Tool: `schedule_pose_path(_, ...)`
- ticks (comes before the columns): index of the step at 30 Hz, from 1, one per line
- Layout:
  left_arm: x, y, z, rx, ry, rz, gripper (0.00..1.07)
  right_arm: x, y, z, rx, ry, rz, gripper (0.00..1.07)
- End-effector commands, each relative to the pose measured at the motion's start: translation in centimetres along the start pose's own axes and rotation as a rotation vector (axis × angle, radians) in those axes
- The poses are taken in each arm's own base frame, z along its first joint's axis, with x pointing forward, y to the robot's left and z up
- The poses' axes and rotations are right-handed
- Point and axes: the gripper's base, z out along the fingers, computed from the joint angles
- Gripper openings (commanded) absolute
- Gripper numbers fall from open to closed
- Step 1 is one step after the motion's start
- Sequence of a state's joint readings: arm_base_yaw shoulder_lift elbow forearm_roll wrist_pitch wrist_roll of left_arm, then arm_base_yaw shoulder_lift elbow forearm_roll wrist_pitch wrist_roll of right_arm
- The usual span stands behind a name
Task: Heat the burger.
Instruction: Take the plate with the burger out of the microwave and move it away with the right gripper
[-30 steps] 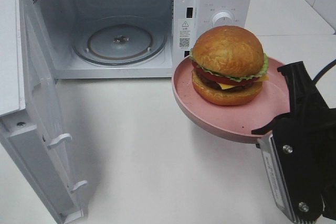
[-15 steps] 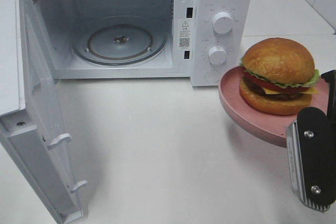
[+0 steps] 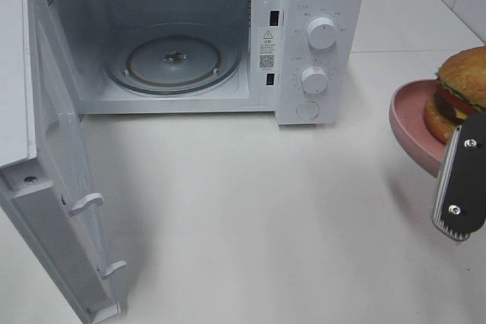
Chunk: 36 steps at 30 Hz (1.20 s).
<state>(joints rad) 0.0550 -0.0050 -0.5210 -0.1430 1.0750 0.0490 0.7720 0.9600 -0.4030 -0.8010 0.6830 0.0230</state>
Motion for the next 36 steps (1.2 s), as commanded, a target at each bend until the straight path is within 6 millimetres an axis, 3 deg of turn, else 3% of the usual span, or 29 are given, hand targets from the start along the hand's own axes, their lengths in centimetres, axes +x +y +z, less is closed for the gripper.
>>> schedule_pose_path(1, 0.1, 0.0, 0.0, -0.004, -0.008, -0.002, 0.98, 0.2, -0.9, -0.4, 0.075, 0.016, 0.02, 0.0)
schedule_pose_path(8, 0.1, 0.0, 0.0, -0.004, -0.008, -0.002, 0.98, 1.7, -1.1, -0.3, 0.125, 0.193, 0.193, 0.0)
schedule_pose_path(19, 0.1, 0.0, 0.0, -0.004, -0.008, -0.002, 0.98, 1.9, -0.7, 1.0, 0.139, 0.335, 0.324, 0.0)
schedule_pose_path(27, 0.1, 0.0, 0.0, -0.004, -0.008, -0.002, 0.98, 0.2, -0.6, 3.2, 0.157, 0.413, 0.516, 0.0)
schedule_pose_path(29, 0.1, 0.0, 0.0, -0.004, -0.008, -0.002, 0.98, -0.4, -0.1, 4.8, 0.169, 0.474, 0.592, 0.0)
schedule_pose_path(36, 0.1, 0.0, 0.0, -0.004, -0.008, -0.002, 0.98, -0.9, 1.5, 7.5, 0.165, 0.562, 0.643, 0.01)
